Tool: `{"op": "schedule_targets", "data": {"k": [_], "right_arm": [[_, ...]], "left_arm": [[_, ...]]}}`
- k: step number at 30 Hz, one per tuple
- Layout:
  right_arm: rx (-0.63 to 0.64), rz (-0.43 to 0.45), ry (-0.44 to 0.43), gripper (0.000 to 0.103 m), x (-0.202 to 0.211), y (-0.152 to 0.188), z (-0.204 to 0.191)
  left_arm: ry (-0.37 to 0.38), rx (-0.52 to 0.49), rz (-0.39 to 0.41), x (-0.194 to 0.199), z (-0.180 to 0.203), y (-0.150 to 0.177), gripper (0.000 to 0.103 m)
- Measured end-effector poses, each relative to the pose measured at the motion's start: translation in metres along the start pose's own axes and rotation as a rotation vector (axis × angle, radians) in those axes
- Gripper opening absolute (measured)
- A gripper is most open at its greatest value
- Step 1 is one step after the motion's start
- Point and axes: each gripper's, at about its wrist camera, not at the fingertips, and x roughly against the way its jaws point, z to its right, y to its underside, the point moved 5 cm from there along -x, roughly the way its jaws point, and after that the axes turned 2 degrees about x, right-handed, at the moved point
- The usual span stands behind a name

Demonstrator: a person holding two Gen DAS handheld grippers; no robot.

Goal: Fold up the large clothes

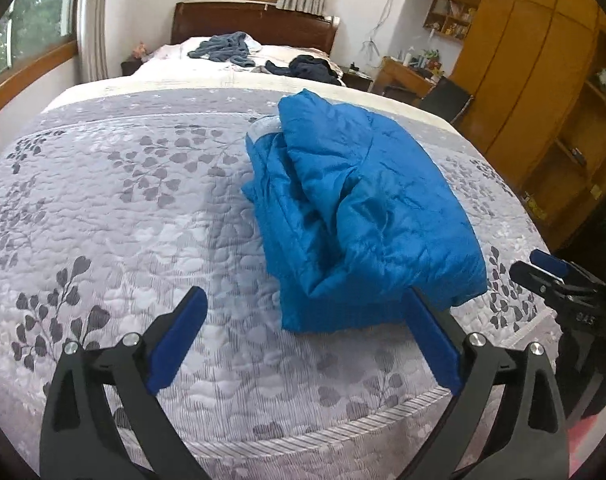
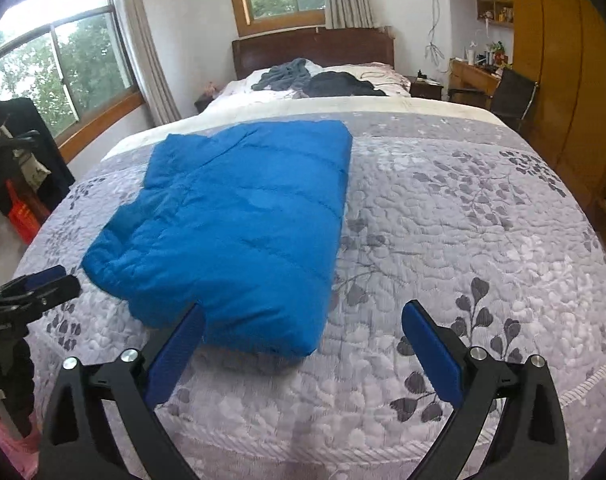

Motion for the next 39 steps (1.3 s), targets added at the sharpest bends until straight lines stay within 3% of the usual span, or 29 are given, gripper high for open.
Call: {"op": "schedule_targets", "data": {"k": [14, 39], "right_arm": [[-0.006, -0.027, 0.035, 0.099, 0.01, 0.015, -0.007], [-0.013, -0.078, 0.061, 0.099, 0.004, 0.029, -0.011]], "left_arm": [[-0.125, -0.021, 0.038, 0.021, 0.006, 0.011, 0.097], [-0.191, -0.019, 0.006, 0.019, 0.003, 0.032, 0.097]]}}
